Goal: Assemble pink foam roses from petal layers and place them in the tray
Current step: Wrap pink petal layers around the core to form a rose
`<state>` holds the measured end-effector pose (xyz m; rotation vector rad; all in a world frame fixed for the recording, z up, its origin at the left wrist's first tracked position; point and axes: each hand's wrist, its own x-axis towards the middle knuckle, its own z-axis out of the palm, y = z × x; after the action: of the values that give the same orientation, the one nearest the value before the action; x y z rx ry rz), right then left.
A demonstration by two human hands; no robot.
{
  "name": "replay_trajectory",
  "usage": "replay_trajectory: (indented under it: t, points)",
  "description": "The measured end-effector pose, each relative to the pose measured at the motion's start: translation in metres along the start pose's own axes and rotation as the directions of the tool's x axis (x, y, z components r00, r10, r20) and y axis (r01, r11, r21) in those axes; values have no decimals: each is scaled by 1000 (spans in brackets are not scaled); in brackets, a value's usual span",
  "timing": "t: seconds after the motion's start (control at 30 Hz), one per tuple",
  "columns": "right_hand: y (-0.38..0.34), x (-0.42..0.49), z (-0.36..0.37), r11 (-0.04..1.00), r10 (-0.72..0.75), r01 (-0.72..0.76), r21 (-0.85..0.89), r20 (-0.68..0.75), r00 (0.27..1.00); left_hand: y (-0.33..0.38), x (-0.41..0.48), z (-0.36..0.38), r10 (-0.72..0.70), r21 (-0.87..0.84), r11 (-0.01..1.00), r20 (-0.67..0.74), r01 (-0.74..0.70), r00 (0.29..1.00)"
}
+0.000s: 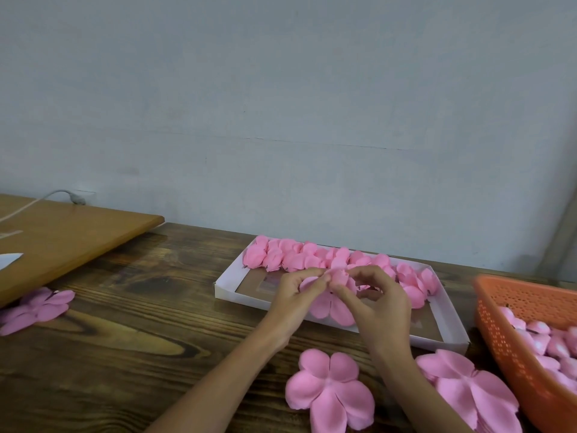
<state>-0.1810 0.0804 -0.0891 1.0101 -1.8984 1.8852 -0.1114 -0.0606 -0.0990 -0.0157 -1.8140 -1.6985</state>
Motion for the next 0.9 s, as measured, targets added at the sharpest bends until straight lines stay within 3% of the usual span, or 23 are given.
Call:
replay_trajectory:
  t: [0.2, 0.6, 0.77, 0.9]
  points:
    - [-1, 0, -1, 998, -58, 58, -22, -3, 998, -1, 1, 0, 3, -24, 1000, -20, -3, 1000]
    - [3, 0, -1, 998, 61, -62, 20, 36, 997, -6, 4, -4, -36, -94, 995, -71, 29, 997]
    - [3, 5, -2, 986, 102, -102, 131, 9, 995, -9, 7, -9, -203, -287, 941, -54, 180, 978]
    - [4, 4, -2, 978, 137, -138, 154, 21, 990, -13, 10, -12, -298, -343, 907, -106, 246, 949]
